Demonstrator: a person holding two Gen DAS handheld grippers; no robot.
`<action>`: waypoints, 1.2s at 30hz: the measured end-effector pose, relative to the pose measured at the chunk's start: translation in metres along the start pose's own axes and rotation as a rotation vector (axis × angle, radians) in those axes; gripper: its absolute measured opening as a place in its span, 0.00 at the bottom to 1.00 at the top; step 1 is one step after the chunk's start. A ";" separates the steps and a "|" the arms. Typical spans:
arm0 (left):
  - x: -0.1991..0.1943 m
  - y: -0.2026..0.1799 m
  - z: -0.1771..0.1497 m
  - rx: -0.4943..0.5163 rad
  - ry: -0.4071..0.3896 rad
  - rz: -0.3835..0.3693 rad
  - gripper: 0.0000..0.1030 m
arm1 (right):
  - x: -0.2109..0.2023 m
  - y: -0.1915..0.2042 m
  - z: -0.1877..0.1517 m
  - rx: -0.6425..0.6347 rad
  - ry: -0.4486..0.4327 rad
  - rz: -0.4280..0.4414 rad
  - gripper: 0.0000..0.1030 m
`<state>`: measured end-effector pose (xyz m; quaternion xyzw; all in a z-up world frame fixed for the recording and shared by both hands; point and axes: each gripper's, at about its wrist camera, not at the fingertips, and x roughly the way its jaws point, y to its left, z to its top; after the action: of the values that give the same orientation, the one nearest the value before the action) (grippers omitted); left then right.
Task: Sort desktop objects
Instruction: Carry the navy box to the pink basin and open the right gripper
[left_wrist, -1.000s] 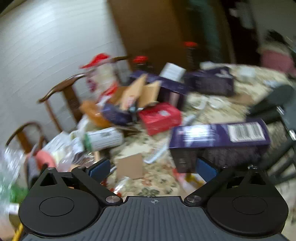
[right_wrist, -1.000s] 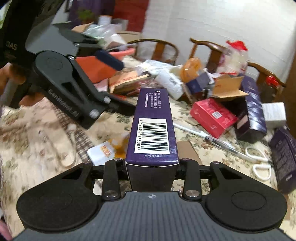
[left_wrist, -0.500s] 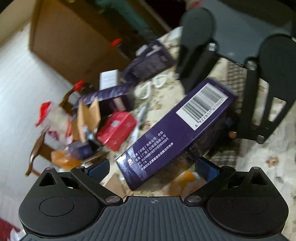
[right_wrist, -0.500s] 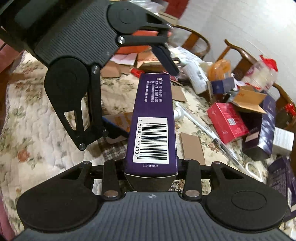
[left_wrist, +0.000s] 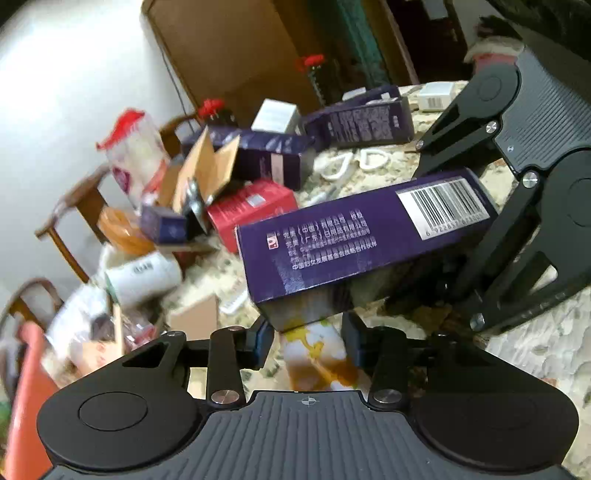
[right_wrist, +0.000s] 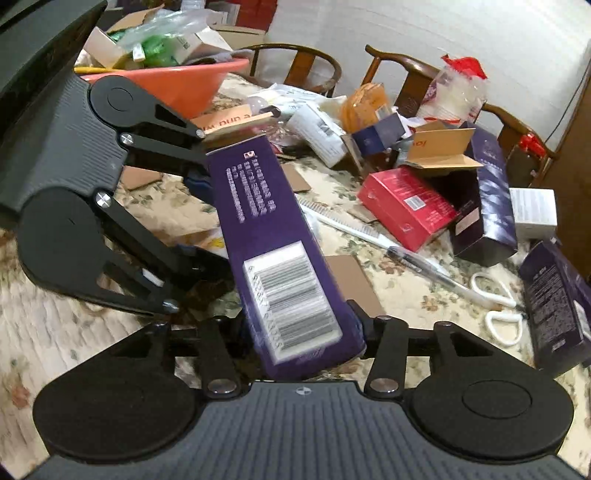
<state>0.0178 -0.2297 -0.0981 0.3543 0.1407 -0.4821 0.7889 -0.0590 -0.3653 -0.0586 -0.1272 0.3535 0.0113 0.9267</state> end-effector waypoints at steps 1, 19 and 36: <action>-0.002 -0.001 0.001 0.011 -0.012 0.019 0.39 | -0.002 0.004 -0.001 -0.018 -0.013 -0.019 0.48; -0.101 0.062 0.013 -0.138 -0.172 0.253 0.34 | -0.052 0.052 0.077 -0.291 -0.192 -0.185 0.44; -0.217 0.211 -0.073 -0.363 0.012 0.644 0.45 | -0.009 0.176 0.262 -0.432 -0.385 0.230 0.39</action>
<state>0.1001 0.0247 0.0613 0.2375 0.1098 -0.1743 0.9493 0.0861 -0.1301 0.0952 -0.2760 0.1728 0.2152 0.9207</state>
